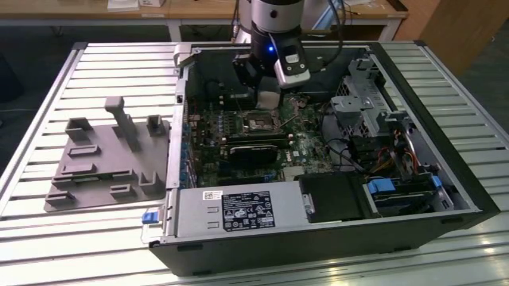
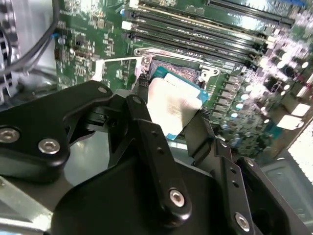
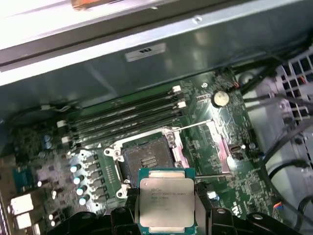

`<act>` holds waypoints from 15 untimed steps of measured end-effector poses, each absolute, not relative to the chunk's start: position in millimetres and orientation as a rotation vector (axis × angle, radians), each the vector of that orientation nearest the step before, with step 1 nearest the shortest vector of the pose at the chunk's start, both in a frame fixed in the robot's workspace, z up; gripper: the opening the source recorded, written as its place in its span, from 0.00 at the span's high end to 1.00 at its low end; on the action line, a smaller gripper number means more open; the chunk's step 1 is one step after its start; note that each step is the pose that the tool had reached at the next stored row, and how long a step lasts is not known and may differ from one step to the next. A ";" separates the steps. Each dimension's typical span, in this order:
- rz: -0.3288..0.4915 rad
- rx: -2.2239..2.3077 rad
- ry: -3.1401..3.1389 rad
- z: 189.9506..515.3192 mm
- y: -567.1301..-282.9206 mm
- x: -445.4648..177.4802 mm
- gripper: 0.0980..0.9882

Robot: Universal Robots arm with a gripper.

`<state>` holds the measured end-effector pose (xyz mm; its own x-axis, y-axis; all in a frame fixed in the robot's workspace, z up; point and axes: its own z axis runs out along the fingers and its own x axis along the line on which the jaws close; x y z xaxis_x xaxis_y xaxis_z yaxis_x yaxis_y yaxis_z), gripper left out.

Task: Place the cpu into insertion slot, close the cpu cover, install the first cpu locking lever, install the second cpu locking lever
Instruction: 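Place the cpu into insertion slot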

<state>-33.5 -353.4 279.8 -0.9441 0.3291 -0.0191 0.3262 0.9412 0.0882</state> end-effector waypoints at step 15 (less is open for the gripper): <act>0.123 0.881 2.967 266.8 -353.0 -34.5 0.51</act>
